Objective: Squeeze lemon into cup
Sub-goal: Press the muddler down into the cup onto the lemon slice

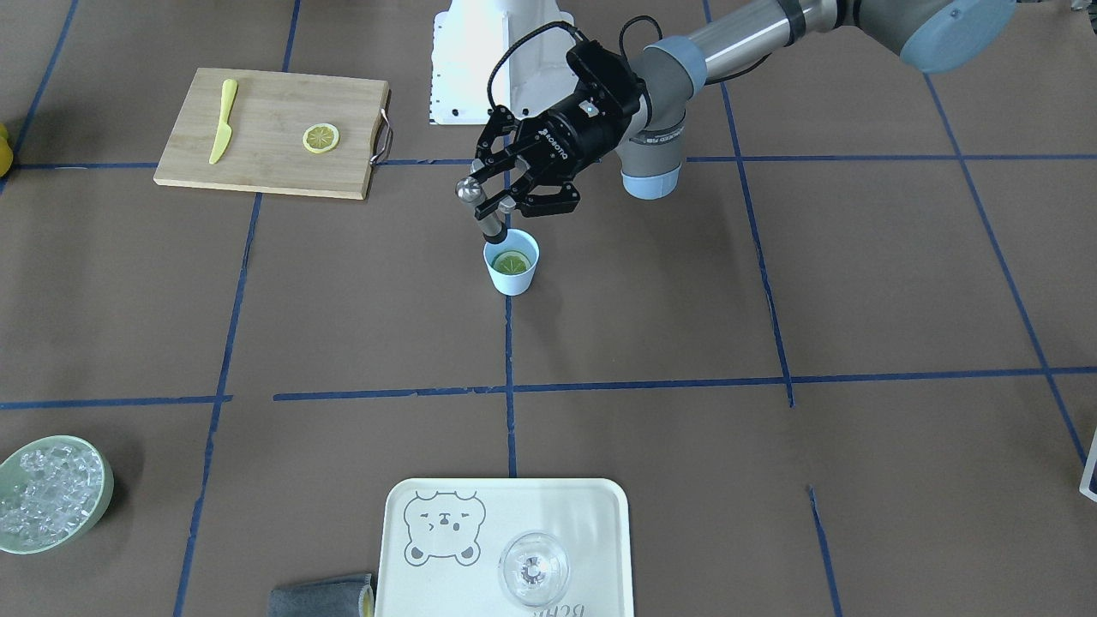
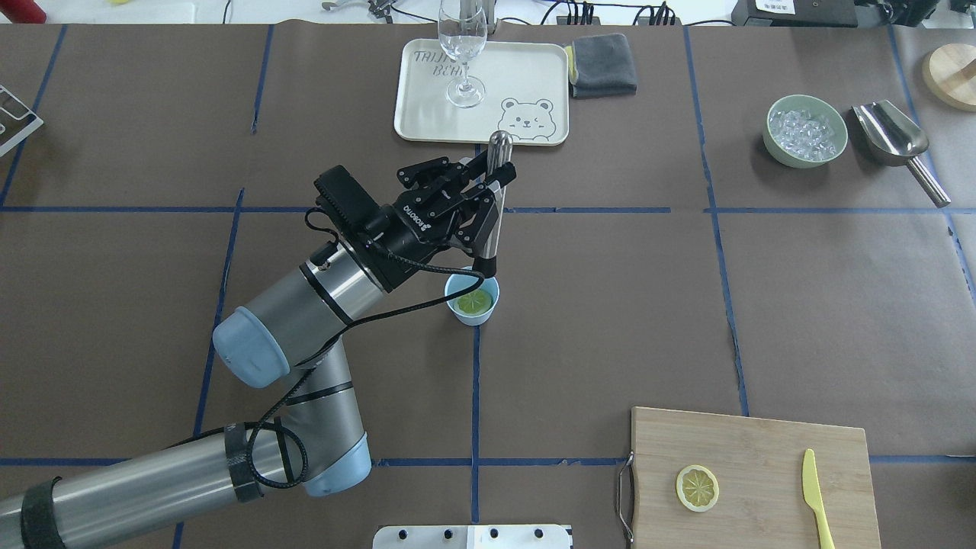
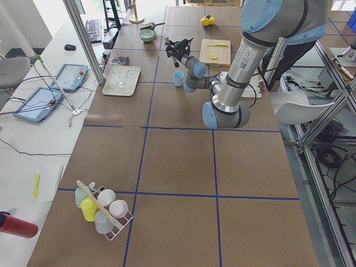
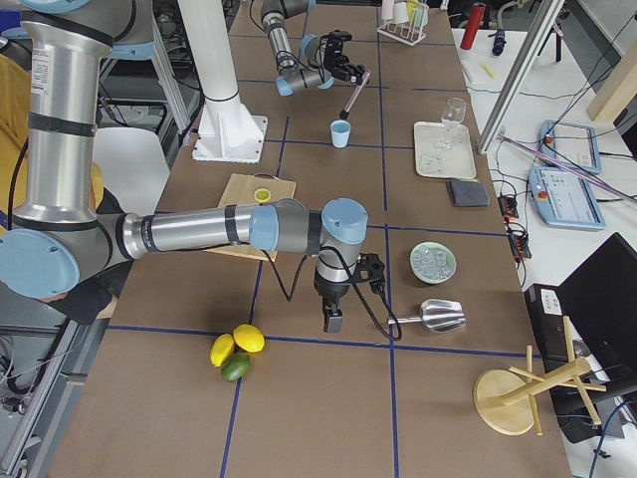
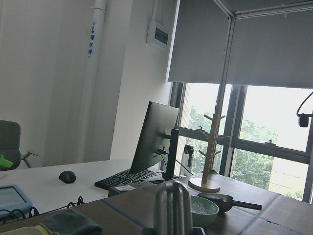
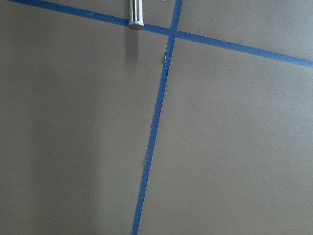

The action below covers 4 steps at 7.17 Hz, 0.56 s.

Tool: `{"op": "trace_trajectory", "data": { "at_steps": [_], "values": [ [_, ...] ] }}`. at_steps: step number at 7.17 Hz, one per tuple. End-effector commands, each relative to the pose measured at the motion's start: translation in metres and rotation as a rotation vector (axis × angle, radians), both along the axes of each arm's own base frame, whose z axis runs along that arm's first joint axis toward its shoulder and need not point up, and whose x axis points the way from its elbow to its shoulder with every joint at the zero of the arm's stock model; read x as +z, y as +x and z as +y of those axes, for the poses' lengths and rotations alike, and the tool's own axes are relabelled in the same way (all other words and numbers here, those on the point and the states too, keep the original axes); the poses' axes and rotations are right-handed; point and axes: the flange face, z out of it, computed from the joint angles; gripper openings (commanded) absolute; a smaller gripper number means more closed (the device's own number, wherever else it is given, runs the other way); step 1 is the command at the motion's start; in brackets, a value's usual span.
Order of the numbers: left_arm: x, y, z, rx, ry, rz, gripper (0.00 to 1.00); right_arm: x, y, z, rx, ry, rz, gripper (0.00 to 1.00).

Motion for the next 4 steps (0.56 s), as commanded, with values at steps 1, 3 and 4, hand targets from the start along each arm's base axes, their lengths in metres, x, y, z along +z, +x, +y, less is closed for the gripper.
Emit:
{"op": "trace_trajectory", "data": {
  "at_steps": [1, 3, 4],
  "values": [
    [0.010, -0.023, -0.008, -0.003, -0.119, -0.173, 0.00, 0.000, 0.000, 0.001, 0.000, -0.001, 0.000, 1.00],
    [0.023, -0.042, -0.016, -0.031, -0.230, -0.404, 0.00, 0.001, 0.000, 0.001, -0.003, 0.001, 0.000, 1.00],
    [0.026, -0.038, -0.024, -0.042, -0.287, -0.519, 0.00, 0.001, 0.000, 0.001, -0.003, 0.001, 0.000, 1.00]
  ]
}}
